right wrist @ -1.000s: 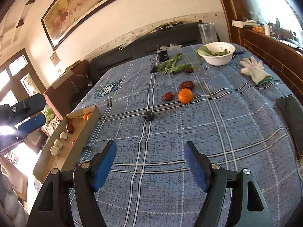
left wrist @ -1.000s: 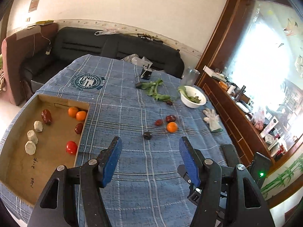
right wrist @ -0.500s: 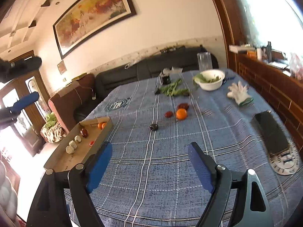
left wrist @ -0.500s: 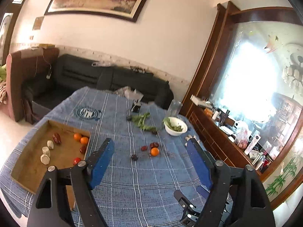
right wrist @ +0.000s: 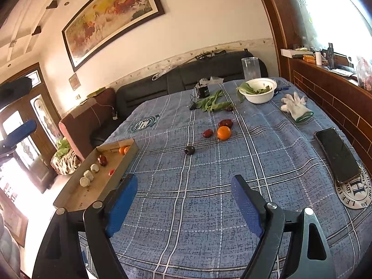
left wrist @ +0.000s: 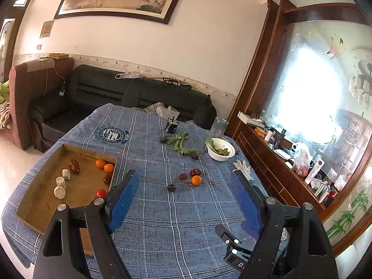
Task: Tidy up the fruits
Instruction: 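Move both open tools back toward the remaining fruit on the tablecloth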
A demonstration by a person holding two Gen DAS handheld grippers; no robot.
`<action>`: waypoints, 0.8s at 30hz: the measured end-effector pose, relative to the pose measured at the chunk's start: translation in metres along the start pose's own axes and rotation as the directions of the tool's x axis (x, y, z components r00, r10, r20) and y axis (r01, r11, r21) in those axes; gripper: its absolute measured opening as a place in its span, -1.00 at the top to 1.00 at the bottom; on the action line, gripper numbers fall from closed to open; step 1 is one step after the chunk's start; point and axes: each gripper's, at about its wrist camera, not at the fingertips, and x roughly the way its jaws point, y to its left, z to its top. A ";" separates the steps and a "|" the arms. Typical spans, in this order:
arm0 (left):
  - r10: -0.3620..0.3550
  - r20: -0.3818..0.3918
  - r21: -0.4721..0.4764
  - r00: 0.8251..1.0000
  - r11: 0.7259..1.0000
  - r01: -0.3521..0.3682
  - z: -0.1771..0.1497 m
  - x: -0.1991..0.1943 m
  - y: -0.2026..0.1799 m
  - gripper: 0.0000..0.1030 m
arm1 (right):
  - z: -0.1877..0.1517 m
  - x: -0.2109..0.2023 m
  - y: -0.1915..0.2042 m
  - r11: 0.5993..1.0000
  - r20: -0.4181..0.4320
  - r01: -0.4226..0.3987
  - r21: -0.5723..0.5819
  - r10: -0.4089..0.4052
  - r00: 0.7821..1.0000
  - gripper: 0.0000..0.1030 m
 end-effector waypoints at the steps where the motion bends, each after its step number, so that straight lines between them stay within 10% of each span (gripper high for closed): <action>1: 0.004 -0.002 0.003 1.000 1.000 -0.004 0.001 0.002 0.000 -0.56 | 0.002 0.003 -0.005 1.000 -0.005 0.004 0.008 -0.004 1.000 -0.68; 24: 0.128 -0.266 -0.054 0.955 0.988 -0.147 -0.025 0.121 0.059 -0.57 | 0.048 0.049 -0.147 0.966 -0.094 0.226 0.122 -0.215 0.972 -0.68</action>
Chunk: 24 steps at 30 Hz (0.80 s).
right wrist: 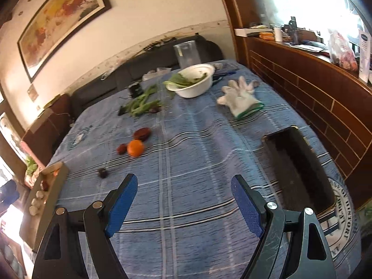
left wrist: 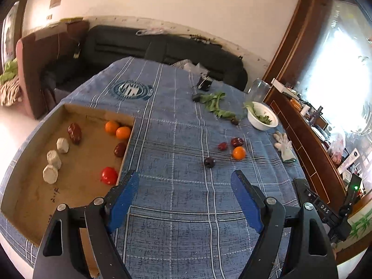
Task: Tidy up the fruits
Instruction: 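Move both open tools back toward the remaining fruit on the tablecloth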
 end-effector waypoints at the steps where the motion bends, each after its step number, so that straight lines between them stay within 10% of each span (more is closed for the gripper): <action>1: 0.002 -0.005 0.003 1.000 1.000 -0.002 0.000 -0.002 0.001 -0.57 | 0.000 0.002 -0.002 1.000 -0.007 0.004 0.004 -0.004 1.000 -0.68; 24: 0.068 -0.033 0.051 0.997 0.996 -0.066 -0.013 -0.008 -0.010 -0.57 | -0.010 0.031 0.017 0.998 -0.087 -0.053 -0.029 0.050 0.995 -0.68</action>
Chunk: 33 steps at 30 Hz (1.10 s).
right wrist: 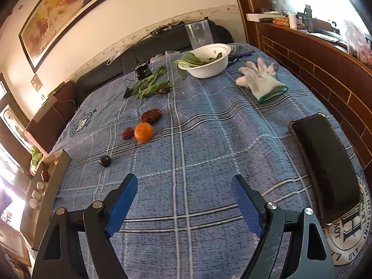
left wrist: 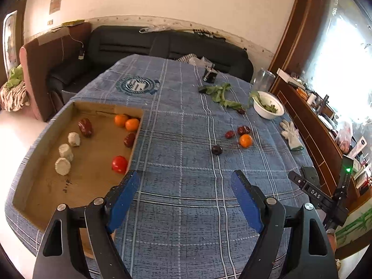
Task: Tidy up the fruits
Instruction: 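Move both open tools back toward the remaining fruit on the tablecloth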
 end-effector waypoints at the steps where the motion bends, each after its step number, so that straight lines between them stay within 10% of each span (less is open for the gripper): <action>1: -0.002 -0.007 0.003 1.000 1.000 0.002 -0.001 0.003 -0.002 -0.57 | -0.001 0.000 -0.002 1.000 0.000 0.004 0.001 -0.004 1.000 -0.67; 22: -0.121 -0.126 -0.062 0.985 0.992 0.114 0.002 0.083 -0.021 -0.57 | 0.003 -0.024 -0.015 0.997 0.010 0.050 -0.055 -0.049 0.999 -0.68; 33: -0.056 -0.098 -0.038 0.994 0.998 0.053 0.003 0.073 -0.012 -0.57 | 0.056 0.082 0.046 0.987 -0.050 -0.074 -0.139 0.068 0.996 -0.44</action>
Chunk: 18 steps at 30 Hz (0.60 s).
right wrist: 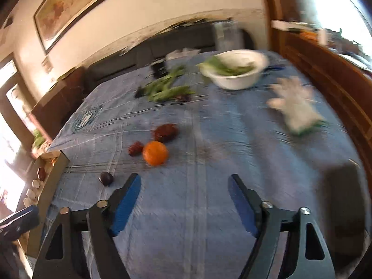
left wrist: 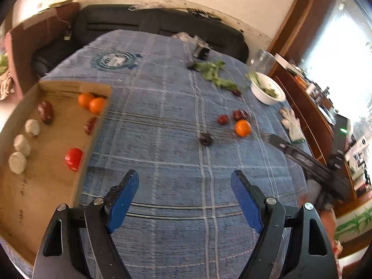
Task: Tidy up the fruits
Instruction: 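Grasp the dark date with the left tool while the right tool grasps the tangerine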
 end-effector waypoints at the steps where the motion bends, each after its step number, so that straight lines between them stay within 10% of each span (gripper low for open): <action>1: 0.012 0.013 -0.003 1.000 1.000 -0.011 0.001 -0.002 0.003 -0.55 | 0.004 0.014 0.006 1.000 -0.013 -0.006 -0.015 0.005 1.000 -0.43; 11: 0.046 -0.003 0.066 0.999 0.997 -0.046 0.016 0.031 -0.005 -0.33 | 0.017 0.068 0.032 0.996 -0.049 0.013 -0.091 -0.018 0.999 -0.40; 14: 0.040 -0.045 0.100 0.998 0.994 -0.036 0.020 0.064 -0.017 -0.33 | 0.015 0.078 0.037 0.993 -0.084 0.011 -0.121 -0.021 0.996 0.23; 18: 0.037 -0.078 0.122 0.996 0.992 -0.028 0.021 0.094 -0.024 -0.33 | 0.014 0.073 0.031 0.995 -0.075 -0.023 -0.096 0.016 0.997 0.28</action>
